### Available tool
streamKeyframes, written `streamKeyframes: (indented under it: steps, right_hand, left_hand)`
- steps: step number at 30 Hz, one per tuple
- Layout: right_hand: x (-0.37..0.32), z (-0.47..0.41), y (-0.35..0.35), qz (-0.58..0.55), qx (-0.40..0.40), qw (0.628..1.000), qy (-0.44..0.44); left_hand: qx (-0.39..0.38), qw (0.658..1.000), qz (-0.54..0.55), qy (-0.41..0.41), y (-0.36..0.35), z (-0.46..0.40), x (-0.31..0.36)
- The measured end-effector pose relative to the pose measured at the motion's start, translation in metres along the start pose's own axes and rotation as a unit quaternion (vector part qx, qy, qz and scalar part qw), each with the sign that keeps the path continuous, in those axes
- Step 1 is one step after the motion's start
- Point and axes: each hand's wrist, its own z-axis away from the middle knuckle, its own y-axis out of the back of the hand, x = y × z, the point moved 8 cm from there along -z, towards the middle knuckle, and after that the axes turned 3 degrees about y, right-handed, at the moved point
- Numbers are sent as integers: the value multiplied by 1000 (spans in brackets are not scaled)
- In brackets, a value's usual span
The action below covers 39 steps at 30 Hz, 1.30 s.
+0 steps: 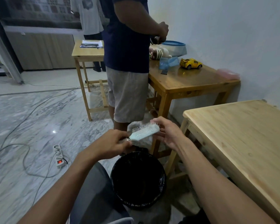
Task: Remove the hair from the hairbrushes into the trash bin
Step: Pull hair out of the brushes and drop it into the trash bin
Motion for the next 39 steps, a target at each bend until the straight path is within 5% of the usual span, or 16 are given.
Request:
streamKeyframes:
  steps: [8, 19, 25, 34, 39]
  right_hand:
    - [-23, -1, -2, 219, -19, 952, 214]
    - [-29, -2, -8, 409, 134, 860, 274]
    - [-36, -4, -2, 393, 144, 879, 230]
    - [-13, -19, -5, 567, 96, 808, 130]
    - [11, -27, 17, 442, 55, 894, 42]
  left_hand:
    - [110, 990, -89, -20, -5, -8, -6]
    - [178, 962, -205, -23, -21, -8, 1]
    - [192, 948, -252, -41, -32, -3, 17]
    - [146, 931, -333, 2, -47, -18, 20]
    - [126, 929, -349, 1, -58, -9, 8]
